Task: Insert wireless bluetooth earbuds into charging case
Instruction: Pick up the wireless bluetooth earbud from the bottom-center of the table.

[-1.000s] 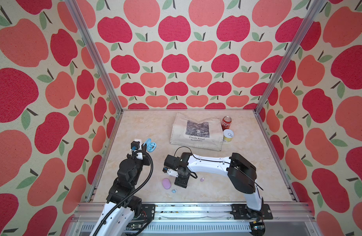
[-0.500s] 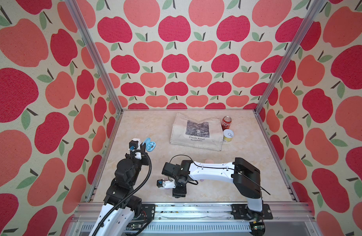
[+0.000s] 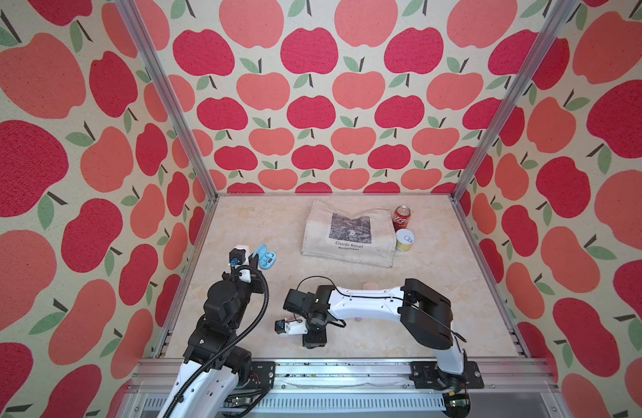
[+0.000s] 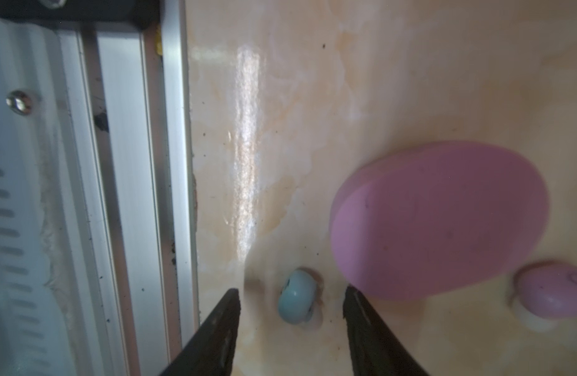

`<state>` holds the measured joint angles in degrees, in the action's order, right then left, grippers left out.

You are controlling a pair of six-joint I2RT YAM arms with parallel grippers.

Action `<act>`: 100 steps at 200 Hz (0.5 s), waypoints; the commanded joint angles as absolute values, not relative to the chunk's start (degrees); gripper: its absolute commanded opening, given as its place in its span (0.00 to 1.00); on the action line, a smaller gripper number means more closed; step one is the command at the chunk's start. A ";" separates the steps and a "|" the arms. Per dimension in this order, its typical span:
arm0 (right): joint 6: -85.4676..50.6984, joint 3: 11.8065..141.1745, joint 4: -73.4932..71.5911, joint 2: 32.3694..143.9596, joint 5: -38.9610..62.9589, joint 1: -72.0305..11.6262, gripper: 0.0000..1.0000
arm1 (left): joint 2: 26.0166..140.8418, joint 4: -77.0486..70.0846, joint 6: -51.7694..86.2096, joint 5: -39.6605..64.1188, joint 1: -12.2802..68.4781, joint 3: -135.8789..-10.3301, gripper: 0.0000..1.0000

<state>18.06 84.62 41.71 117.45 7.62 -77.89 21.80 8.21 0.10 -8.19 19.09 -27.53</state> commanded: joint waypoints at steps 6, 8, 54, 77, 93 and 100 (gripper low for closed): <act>18.90 86.61 42.08 119.47 8.42 -77.98 0.51 | 21.98 7.92 -0.26 -8.72 18.85 -29.71 0.00; 18.90 86.65 42.09 119.56 8.43 -77.96 0.51 | 22.04 7.91 -0.22 -8.71 18.82 -29.79 0.00; 19.27 87.44 42.98 120.65 8.91 -78.04 0.38 | 21.98 8.10 -0.48 -8.96 18.81 -30.50 0.00; 19.25 87.57 43.63 120.41 9.14 -78.05 0.31 | 21.98 8.09 -0.61 -8.88 18.81 -30.76 0.00; 19.30 87.28 43.96 120.10 8.95 -78.10 0.27 | 21.99 8.17 -0.53 -8.77 18.76 -30.76 0.00; 19.25 87.19 44.18 120.09 8.79 -78.27 0.26 | 21.98 8.17 -0.47 -8.70 18.81 -30.76 0.00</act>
<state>18.85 86.46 41.63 119.17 7.66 -77.89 21.80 8.19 0.10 -8.19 19.09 -28.69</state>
